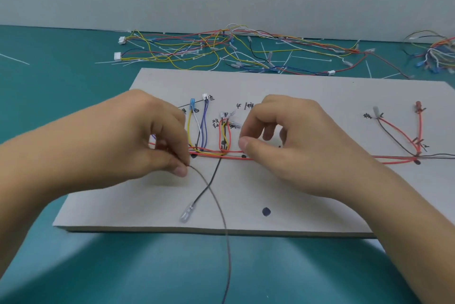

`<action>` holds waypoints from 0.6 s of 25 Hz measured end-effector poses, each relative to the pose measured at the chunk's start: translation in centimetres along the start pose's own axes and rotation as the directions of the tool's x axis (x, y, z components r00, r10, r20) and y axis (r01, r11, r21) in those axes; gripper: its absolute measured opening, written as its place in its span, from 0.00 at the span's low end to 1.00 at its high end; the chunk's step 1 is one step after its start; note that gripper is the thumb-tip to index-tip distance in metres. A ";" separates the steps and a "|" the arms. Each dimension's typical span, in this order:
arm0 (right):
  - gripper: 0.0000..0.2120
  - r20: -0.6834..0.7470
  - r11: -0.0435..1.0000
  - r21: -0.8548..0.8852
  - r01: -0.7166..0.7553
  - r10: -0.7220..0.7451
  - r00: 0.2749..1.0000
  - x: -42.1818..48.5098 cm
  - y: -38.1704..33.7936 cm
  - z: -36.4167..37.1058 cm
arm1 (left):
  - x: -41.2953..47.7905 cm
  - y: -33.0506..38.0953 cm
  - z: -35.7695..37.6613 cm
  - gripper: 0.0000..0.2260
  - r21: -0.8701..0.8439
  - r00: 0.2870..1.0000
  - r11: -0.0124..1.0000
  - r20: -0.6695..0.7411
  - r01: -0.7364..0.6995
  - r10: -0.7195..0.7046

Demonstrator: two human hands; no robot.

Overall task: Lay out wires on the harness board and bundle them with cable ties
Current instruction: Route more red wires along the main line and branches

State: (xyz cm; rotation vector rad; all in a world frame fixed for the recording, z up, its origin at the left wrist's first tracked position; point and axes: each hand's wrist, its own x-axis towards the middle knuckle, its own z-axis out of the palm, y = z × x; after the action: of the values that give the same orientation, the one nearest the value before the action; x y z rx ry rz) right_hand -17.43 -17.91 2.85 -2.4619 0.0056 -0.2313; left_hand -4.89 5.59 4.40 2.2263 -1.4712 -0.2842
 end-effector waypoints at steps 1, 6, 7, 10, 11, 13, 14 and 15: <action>0.03 0.028 0.998 0.056 0.003 -0.005 1.000 -0.1 -0.3 0.2 | 0.8 0.4 0.1 0.04 -0.042 1.000 0.999 0.011 0.005 -0.004; 0.13 0.176 0.962 0.258 -0.087 0.042 0.984 -0.8 -1.3 0.7 | 4.0 1.8 1.0 0.02 -0.162 0.992 0.984 0.117 0.075 -0.056; 0.15 0.196 0.965 0.238 -0.114 0.068 0.978 -0.8 -1.2 0.8 | 4.4 2.0 1.2 0.04 -0.133 0.988 0.988 0.142 0.080 -0.061; 0.17 0.214 0.956 0.223 -0.190 0.142 0.966 -0.8 -1.0 0.8 | 5.2 2.0 1.2 0.05 -0.076 0.983 0.992 0.161 0.102 -0.089; 0.17 0.219 0.943 0.261 -0.206 0.150 0.964 -0.9 -1.1 0.8 | 5.2 1.9 1.1 0.05 -0.085 0.981 0.990 0.163 0.115 -0.100; 0.18 0.224 0.921 0.315 -0.229 0.162 0.961 -1.0 -1.2 0.9 | 5.1 1.6 1.2 0.03 -0.126 0.981 0.985 0.168 0.120 -0.098; 0.19 0.235 0.915 0.325 -0.238 0.165 0.958 -1.0 -1.2 1.0 | 4.9 1.5 1.3 0.02 -0.152 0.982 0.981 0.165 0.121 -0.095; 0.19 0.254 0.911 0.332 -0.245 0.164 0.953 -0.9 -1.1 1.1 | 4.8 1.3 1.5 0.03 -0.181 0.983 0.976 0.158 0.121 -0.093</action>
State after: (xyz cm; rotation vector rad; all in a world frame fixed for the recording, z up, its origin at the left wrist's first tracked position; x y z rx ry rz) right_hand -18.23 -16.28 2.54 -2.0864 0.1171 0.1280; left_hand -4.57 0.42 4.09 2.1719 -1.3369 -0.6123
